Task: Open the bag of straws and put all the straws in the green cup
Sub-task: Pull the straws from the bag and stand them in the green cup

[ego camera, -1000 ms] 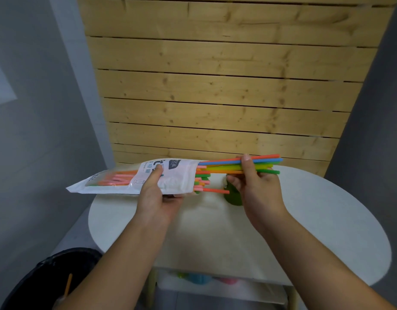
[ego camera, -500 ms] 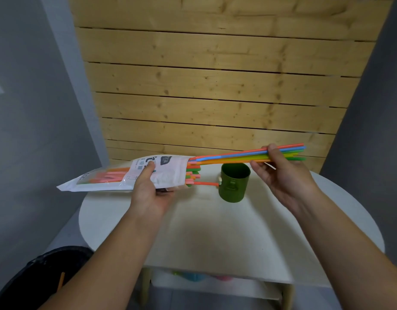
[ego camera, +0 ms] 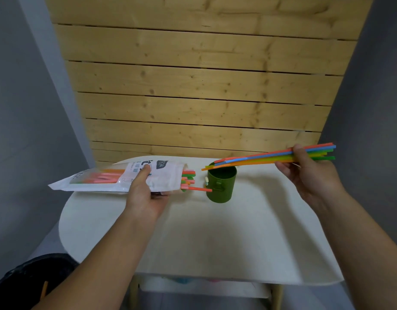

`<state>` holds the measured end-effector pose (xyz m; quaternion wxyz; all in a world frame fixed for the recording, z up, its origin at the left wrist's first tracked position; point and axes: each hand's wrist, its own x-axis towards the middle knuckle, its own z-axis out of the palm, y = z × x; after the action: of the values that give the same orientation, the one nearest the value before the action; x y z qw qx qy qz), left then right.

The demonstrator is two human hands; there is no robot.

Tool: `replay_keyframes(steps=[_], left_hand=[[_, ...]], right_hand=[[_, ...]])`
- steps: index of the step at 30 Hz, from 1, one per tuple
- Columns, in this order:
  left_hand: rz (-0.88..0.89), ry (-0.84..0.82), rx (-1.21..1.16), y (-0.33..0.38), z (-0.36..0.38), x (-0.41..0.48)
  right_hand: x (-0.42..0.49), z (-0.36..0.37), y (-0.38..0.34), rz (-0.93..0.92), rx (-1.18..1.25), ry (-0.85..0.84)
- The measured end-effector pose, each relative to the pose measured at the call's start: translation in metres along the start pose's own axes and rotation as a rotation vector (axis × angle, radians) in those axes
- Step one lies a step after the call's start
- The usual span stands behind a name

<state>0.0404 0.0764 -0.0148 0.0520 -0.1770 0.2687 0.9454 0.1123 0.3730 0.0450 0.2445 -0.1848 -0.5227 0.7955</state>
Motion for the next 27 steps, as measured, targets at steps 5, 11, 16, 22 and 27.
replay_keyframes(steps=[5,11,16,22,27], left_hand=[[-0.014,-0.033,0.043,-0.007,-0.001,-0.001],[-0.017,-0.029,0.063,-0.009,-0.003,0.0],[-0.028,-0.064,0.067,-0.012,-0.003,-0.004],[-0.006,-0.066,0.094,-0.011,-0.004,-0.01],[0.004,-0.068,0.105,-0.008,-0.004,-0.011]], right_hand=[[0.003,-0.003,-0.012,-0.073,-0.081,0.014],[0.004,-0.007,-0.023,-0.123,-0.137,0.003],[0.005,0.014,-0.013,-0.097,-0.274,-0.079],[0.01,0.041,0.008,0.006,-0.379,-0.104],[0.017,0.052,0.038,0.104,-0.343,-0.108]])
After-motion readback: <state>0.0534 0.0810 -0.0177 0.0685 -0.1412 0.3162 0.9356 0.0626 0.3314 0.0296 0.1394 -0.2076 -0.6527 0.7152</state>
